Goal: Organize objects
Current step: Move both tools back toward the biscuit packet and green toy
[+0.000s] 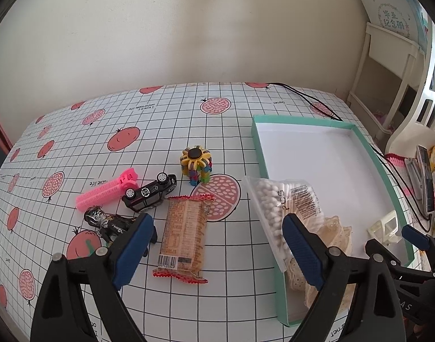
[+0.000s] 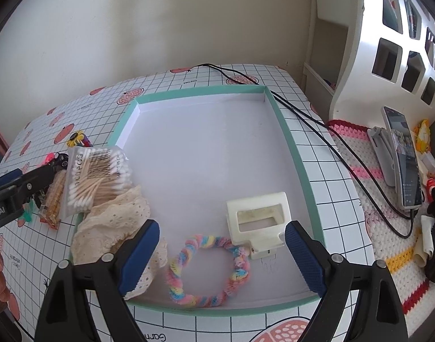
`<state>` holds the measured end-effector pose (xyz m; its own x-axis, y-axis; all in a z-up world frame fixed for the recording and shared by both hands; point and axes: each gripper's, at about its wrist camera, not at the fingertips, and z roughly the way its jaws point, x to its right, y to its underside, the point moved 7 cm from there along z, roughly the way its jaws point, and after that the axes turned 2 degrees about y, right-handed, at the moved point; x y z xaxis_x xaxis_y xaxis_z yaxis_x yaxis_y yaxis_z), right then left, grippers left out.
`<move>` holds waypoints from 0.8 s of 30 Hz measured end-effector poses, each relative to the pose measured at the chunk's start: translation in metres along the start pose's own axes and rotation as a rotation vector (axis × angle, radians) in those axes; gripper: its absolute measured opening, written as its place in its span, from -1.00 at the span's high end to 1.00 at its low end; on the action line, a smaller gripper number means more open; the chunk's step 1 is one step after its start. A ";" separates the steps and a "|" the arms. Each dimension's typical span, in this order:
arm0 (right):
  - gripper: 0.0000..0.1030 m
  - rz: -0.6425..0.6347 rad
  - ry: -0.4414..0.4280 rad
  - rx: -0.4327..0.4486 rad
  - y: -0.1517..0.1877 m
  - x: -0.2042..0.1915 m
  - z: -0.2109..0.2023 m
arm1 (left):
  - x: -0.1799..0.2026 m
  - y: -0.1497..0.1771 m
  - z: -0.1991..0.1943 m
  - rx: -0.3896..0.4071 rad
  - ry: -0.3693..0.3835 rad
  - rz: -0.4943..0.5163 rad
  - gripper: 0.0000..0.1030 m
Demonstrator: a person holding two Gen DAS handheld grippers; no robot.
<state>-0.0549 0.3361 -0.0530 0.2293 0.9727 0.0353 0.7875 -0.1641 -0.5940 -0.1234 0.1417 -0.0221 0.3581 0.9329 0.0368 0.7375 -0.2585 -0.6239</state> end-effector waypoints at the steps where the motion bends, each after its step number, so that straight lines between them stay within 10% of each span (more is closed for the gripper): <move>1: -0.78 -0.002 0.000 0.001 0.000 -0.001 0.000 | -0.001 0.000 0.000 0.001 -0.002 0.001 -0.79; 24: -0.78 -0.171 -0.086 0.043 -0.006 -0.110 -0.023 | -0.111 0.005 -0.004 -0.001 -0.185 -0.278 -0.79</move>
<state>-0.0718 0.2264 -0.0354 0.0430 0.9966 0.0706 0.7850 0.0100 -0.6195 -0.1566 0.0361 -0.0262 0.0335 0.9974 0.0631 0.7932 0.0119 -0.6088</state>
